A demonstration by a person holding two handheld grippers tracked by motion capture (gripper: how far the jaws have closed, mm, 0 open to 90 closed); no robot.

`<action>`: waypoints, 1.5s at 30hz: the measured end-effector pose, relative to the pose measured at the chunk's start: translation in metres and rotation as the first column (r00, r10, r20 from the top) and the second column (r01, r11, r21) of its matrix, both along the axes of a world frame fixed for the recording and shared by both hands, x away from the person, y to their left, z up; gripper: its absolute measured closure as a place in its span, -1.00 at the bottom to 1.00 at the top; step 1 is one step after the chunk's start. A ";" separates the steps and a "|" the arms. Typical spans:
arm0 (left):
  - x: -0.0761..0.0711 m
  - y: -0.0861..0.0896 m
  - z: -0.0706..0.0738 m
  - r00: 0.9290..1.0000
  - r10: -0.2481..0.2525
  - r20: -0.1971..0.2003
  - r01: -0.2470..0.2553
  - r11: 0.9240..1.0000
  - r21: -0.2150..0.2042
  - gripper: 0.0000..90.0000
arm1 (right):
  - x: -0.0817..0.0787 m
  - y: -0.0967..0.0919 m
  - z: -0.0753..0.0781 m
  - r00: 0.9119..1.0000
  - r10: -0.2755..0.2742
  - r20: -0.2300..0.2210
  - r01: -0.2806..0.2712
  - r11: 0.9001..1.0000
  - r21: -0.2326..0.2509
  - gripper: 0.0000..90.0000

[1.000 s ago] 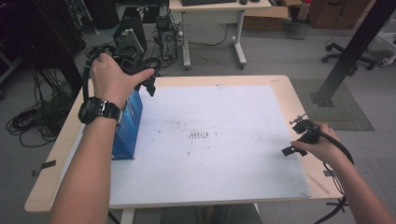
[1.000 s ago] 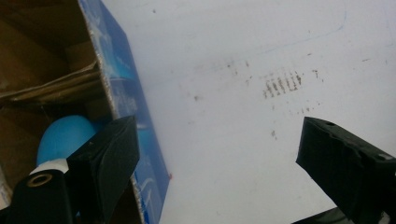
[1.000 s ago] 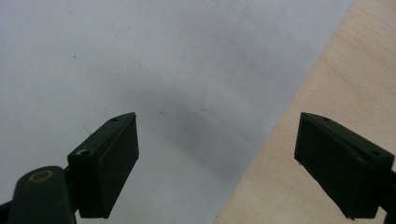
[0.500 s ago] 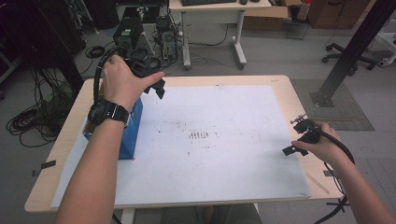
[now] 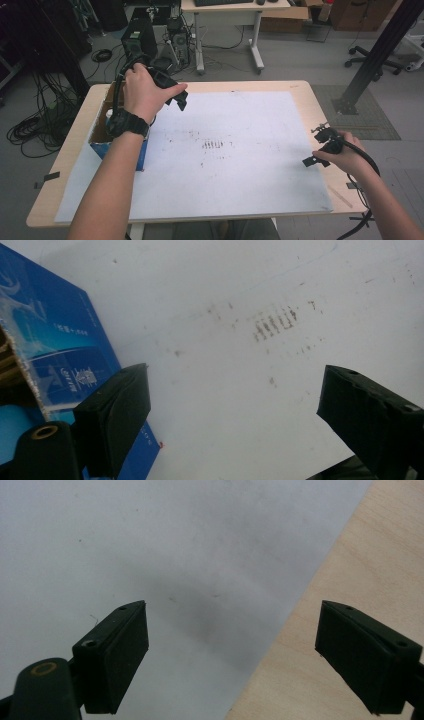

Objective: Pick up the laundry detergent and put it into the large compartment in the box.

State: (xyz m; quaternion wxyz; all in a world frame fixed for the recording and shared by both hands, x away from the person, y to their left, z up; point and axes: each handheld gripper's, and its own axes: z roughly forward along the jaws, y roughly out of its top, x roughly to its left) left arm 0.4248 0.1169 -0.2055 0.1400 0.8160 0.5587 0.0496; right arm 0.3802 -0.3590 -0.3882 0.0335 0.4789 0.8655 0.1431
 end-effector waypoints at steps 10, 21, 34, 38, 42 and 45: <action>-0.002 -0.012 -0.014 1.000 -0.029 -0.013 0.029 1.000 0.004 -0.69 | -0.003 -0.001 0.004 1.000 -0.007 0.011 0.007 1.000 0.003 -0.70; -0.002 -0.026 -0.037 0.998 -0.055 -0.032 0.055 0.998 0.015 -0.69 | -0.008 -0.010 0.008 0.999 -0.028 0.020 0.028 1.000 0.000 -0.70; -0.004 -0.031 -0.049 0.996 -0.065 -0.056 0.066 0.998 0.021 -0.69 | -0.008 -0.006 0.011 1.000 -0.017 0.022 0.017 1.000 -0.002 -0.70; -0.005 -0.031 -0.049 0.996 -0.067 -0.057 0.068 0.997 0.023 -0.69 | -0.009 -0.006 0.009 1.000 -0.014 0.019 0.014 1.000 -0.004 -0.70; -0.005 -0.030 -0.049 0.996 -0.064 -0.056 0.065 0.998 0.023 -0.69 | -0.009 -0.007 0.010 1.000 -0.018 0.022 0.018 1.000 -0.004 -0.71; -0.005 -0.031 -0.049 0.996 -0.066 -0.059 0.067 0.997 0.025 -0.69 | -0.009 -0.007 0.011 1.000 -0.019 0.024 0.019 1.000 -0.002 -0.71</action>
